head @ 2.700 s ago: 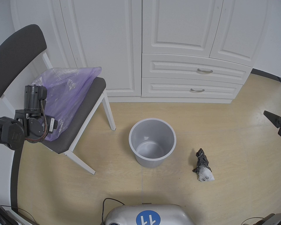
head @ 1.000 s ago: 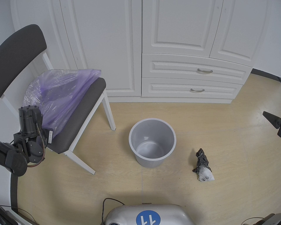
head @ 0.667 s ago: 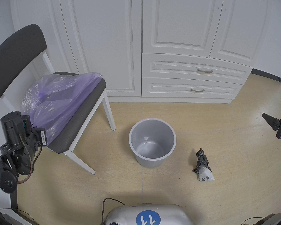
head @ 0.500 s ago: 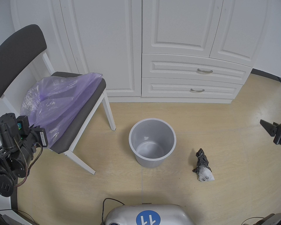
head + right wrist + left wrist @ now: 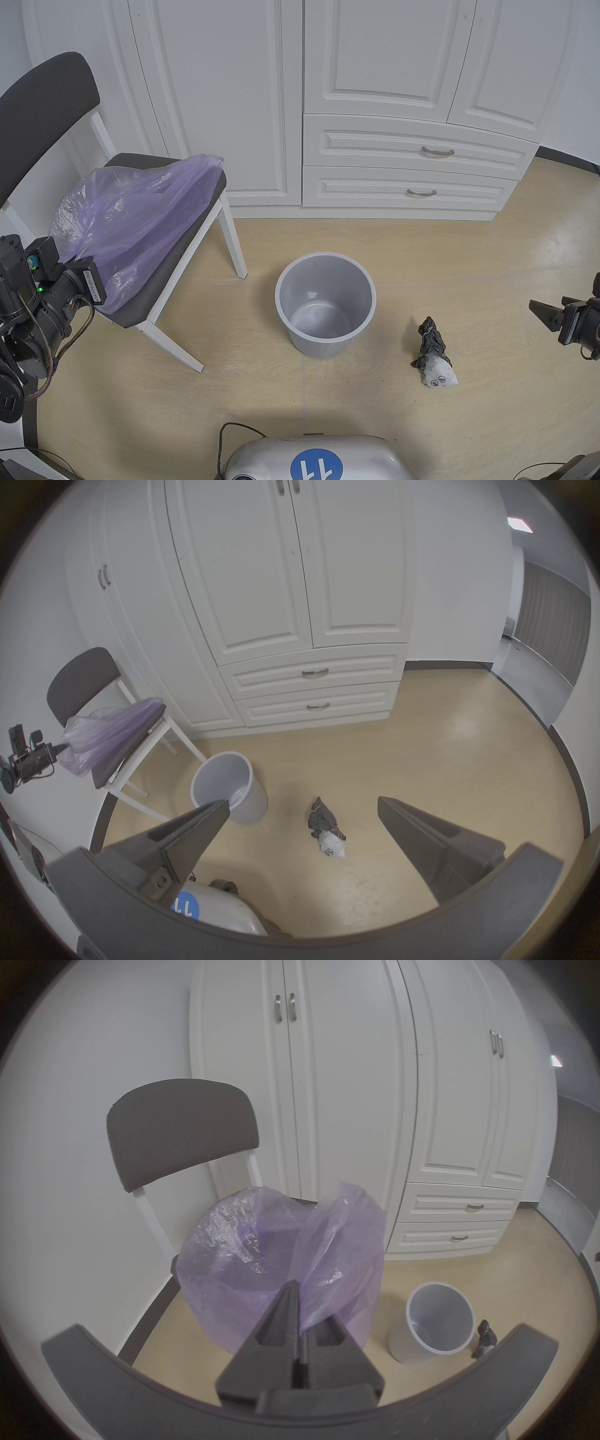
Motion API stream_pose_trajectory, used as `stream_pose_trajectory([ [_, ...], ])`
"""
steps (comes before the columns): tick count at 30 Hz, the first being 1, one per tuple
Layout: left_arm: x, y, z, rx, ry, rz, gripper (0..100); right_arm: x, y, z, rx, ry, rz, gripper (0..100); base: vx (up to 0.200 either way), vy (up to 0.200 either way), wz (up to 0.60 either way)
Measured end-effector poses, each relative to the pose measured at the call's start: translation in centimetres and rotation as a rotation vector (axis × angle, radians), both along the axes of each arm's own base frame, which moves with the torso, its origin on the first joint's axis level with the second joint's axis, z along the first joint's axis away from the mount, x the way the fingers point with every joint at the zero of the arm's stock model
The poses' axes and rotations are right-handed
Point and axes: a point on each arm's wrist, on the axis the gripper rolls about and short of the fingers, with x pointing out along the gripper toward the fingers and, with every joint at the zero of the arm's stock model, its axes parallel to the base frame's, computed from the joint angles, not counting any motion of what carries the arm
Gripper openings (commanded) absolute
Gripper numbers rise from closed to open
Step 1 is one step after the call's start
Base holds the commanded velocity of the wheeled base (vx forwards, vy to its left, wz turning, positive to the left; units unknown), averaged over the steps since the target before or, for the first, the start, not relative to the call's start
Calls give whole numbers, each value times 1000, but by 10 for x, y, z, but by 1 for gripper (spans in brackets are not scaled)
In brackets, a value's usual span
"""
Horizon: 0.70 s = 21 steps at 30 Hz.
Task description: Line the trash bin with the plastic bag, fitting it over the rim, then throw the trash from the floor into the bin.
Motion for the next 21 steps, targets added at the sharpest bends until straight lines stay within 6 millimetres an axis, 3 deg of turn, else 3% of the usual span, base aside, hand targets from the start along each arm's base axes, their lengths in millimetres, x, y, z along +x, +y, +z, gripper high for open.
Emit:
stream_pose_trajectory([
  [4, 0, -1, 1, 17, 1, -26, 0, 1, 9, -4, -3, -44, 46, 100, 0, 0, 0],
  [11, -3, -5, 13, 34, -54, -88, 0, 4, 25, 5, -54, -152, 164, 100, 0, 0, 0],
  [21, -35, -38, 36, -10, -170, -359, 0, 16, 77, 7, -43, -146, 396, 100, 0, 0, 0],
])
